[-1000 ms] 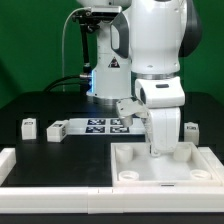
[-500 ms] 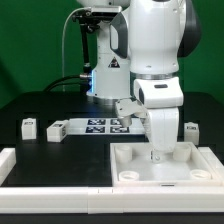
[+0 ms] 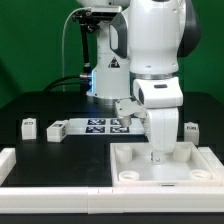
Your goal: Assemble one leg
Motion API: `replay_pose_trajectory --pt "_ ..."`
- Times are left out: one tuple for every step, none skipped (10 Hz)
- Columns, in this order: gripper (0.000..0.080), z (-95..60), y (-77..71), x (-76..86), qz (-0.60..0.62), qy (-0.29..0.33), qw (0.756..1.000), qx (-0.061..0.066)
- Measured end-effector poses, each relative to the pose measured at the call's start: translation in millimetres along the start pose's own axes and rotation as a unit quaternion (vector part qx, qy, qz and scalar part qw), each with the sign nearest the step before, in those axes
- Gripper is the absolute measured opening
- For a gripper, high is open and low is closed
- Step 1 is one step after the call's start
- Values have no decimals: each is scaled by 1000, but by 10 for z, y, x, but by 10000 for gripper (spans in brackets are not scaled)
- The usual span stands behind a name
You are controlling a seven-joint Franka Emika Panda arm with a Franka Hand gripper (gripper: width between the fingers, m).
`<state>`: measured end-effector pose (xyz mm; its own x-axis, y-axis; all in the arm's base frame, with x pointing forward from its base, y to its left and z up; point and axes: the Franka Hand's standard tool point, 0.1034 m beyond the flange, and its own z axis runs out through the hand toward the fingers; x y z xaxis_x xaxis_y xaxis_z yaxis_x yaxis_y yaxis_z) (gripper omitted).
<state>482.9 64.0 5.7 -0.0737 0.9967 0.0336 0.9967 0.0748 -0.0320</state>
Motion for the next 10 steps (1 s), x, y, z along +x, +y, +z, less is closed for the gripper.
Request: replay_pose_trajectory --pt "649 0 0 -1 0 0 1000 0" --pt "649 -17 -16 -1 16 1 1000 -2" --pt "649 -96 -103 -1 44 -1 999 -7" --pt "649 -207 -214 31 73 -1 997 -17" --pt "649 -300 -303 73 93 -2 995 -21" --pt "649 -383 -340 117 93 -3 995 -27" --pt "649 -376 -345 110 101 -2 995 -26" --pt "649 -366 -347 108 109 -2 994 -25" --pt "649 -365 -347 106 114 -2 993 -25" --pt "649 -362 -349 108 145 -1 989 -25"
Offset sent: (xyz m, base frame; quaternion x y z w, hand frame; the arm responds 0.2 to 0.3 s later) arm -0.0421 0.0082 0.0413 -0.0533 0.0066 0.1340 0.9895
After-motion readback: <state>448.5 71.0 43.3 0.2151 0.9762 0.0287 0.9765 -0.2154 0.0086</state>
